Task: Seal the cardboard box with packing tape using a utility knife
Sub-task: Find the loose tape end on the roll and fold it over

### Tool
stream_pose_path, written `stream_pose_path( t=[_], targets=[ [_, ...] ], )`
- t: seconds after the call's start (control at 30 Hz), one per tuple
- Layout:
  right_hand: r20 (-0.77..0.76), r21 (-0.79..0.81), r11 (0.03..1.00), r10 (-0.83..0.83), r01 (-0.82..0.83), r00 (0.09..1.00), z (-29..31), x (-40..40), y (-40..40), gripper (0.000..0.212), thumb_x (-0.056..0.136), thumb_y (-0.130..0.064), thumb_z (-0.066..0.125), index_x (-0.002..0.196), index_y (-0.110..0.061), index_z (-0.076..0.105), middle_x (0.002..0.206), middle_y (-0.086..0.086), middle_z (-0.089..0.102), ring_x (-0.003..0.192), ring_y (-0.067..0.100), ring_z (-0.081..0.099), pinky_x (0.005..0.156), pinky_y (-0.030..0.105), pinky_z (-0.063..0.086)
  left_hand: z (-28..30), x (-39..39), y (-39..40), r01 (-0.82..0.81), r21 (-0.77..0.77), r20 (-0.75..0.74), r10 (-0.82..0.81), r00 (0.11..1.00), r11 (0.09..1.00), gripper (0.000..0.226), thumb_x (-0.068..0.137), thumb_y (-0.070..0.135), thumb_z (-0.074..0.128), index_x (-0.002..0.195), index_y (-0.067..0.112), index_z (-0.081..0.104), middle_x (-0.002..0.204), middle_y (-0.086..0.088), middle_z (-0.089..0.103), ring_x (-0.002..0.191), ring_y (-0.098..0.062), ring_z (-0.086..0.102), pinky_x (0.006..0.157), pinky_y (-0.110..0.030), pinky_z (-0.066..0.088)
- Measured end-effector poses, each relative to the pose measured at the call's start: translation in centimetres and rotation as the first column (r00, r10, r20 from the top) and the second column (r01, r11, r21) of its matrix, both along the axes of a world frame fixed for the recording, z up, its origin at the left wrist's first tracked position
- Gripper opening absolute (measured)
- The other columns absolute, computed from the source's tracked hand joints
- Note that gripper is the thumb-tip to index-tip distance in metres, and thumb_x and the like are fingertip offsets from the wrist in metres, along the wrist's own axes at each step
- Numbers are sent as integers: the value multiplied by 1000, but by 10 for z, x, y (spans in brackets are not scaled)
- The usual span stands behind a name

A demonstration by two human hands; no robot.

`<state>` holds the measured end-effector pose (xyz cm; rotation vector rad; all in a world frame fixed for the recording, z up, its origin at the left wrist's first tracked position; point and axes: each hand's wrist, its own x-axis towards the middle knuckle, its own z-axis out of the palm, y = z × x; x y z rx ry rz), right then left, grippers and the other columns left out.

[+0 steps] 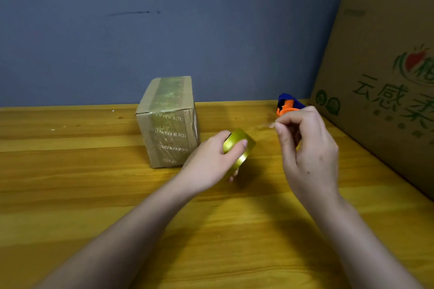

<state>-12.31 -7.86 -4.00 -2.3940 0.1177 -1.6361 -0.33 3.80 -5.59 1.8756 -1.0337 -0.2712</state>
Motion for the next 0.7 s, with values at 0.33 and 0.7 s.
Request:
stream_pose_path(
  t=[0.33,0.7],
  targets=[
    [62,-81,994,73,-68,995,5,-5,0,4,96,-16,49,94,-13,51,85,2,55,73,16,49,66,27,41,3,-2,4,-242,151,357,175,917,959,29,93,57,35,103,33,48,63,5,69,69,-15,69,68,-29,50],
    [82,241,969,-69,47,994,23,-1,-8,11,94,-19,53,96,-11,59,98,-1,44,85,0,45,72,14,39,10,-11,0,-7,-27,-295,-1,955,1000,23,93,39,54,77,23,51,61,-2,67,59,-29,71,59,-37,55]
  ],
)
